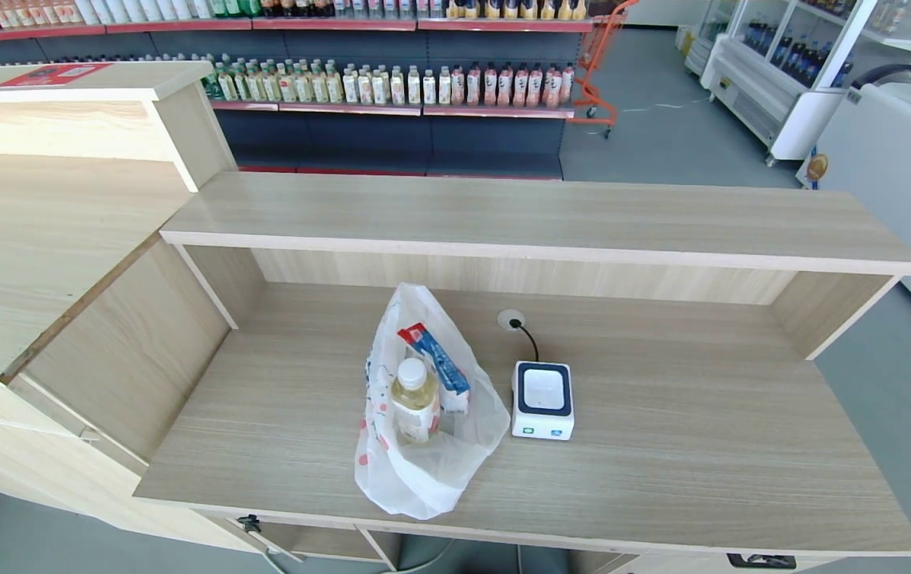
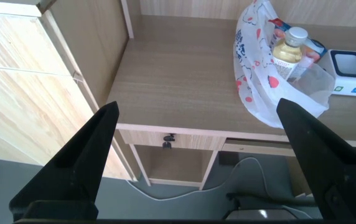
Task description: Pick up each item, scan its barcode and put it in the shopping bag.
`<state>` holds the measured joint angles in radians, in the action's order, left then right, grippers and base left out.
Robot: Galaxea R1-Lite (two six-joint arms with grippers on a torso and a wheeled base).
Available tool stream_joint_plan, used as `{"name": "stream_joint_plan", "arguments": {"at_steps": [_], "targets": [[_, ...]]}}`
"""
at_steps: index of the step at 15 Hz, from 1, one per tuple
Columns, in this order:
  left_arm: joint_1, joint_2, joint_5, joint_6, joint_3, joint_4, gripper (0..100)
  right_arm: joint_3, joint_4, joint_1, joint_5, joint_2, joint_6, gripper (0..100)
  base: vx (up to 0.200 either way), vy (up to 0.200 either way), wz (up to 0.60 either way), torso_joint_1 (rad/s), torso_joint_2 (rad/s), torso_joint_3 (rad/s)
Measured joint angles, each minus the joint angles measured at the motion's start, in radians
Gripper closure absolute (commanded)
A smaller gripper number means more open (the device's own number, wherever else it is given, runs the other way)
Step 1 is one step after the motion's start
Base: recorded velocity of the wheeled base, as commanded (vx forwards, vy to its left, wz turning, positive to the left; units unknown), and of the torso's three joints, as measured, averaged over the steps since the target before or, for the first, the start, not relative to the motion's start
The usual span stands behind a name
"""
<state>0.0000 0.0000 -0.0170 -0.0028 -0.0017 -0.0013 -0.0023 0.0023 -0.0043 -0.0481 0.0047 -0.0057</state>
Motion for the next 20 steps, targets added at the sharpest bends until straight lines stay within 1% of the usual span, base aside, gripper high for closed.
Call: {"name": "stream_joint_plan", "arguments": {"at_steps": [6,7,11,15,17,20], "targets": [[0.0,0.0,0.0,-0.001,0.0,0.0,0,0.001,0.001,0.0,0.0,-0.01,0.004,100,0.0,0.0,0.0,0.0,0.0,0.0],[0.0,0.0,0.001,-0.007,0.0,0.0,0,0.001,0.002,0.0,0.0,-0.01,0.004,100,0.0,0.0,0.0,0.0,0.0,0.0],[0.0,0.0,0.0,-0.005,0.0,0.0,0,0.001,0.003,-0.001,0.0,-0.01,0.006,100,0.0,0.0,0.0,0.0,0.0,0.0],[0.0,0.0,-0.001,-0.003,0.0,0.0,0,0.001,0.003,0.0,0.0,-0.01,0.006,100,0.2,0.0,0.0,0.004,0.0,-0.001],[0.0,0.0,-0.001,0.004,0.0,0.0,0,0.001,0.003,0.0,0.0,-0.01,0.006,100,0.2,0.0,0.0,-0.002,-0.01,0.007],[0.0,0.0,-0.001,0.001,0.0,0.0,0,0.001,0.003,-0.001,0.0,-0.009,0.006,100,0.0,0.0,0.0,0.0,0.0,0.0]]}}
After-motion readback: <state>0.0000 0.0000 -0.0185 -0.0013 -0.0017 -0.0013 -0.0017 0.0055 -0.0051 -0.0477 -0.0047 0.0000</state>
